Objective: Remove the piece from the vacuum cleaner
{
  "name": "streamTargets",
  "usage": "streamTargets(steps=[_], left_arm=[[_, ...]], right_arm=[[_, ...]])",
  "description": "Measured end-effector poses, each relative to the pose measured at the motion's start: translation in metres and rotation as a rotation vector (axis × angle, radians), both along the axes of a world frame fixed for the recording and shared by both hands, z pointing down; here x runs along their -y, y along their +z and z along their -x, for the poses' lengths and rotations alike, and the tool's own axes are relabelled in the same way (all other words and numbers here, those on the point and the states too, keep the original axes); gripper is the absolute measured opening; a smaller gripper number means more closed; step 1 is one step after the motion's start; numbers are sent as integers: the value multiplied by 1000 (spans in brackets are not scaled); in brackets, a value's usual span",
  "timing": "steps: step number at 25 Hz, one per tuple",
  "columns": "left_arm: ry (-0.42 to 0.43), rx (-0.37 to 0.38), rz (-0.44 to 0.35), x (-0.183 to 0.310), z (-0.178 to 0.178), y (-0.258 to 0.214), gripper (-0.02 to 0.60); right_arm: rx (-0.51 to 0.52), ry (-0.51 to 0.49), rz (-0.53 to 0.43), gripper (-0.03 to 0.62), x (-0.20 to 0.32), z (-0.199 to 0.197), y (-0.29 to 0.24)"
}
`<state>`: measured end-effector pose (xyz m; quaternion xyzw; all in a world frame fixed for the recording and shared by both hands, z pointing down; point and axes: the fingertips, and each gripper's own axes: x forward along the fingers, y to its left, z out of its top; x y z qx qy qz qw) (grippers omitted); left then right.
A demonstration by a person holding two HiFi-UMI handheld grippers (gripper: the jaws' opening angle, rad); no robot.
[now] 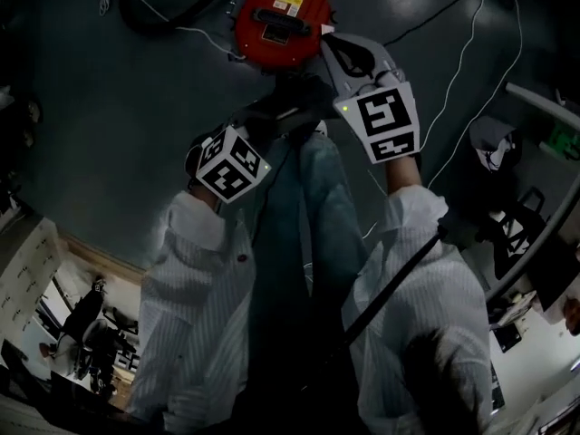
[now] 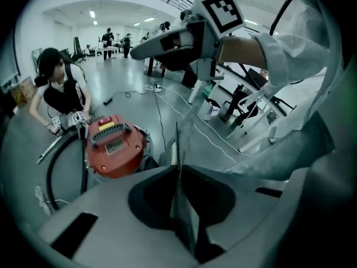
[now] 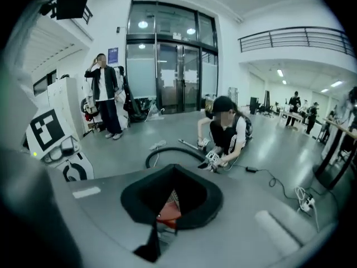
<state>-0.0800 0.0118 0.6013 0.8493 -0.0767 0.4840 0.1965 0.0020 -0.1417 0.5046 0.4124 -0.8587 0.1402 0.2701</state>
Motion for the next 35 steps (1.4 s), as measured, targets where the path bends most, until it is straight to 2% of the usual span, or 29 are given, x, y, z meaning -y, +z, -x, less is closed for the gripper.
streamTargets(steps=[3, 8, 11, 14, 17, 22, 35], left_arm=[[-39, 8, -73, 1, -6, -70, 26], [-170, -43, -161, -3, -19, -197, 26], [-230, -83, -248, 5, -27, -260, 26], [-285, -113, -300, 3, -26, -302, 26], [-322, -133, -343, 5, -33, -325, 26], [-337, -147, -392, 17, -37, -347, 26], [-348, -148, -390, 21, -32, -354, 26]], right_arm=[[58, 64, -81, 2, -19, -12, -94], [175, 171, -150, 2, -58, -35, -222], [212, 180, -191, 2, -74, -40, -276], [234, 159, -209, 0, -96, -31, -307], [249, 132, -218, 0, -111, -29, -320], [257, 84, -218, 0, -121, -23, -332], [257, 48, -220, 0, -117, -13, -339]])
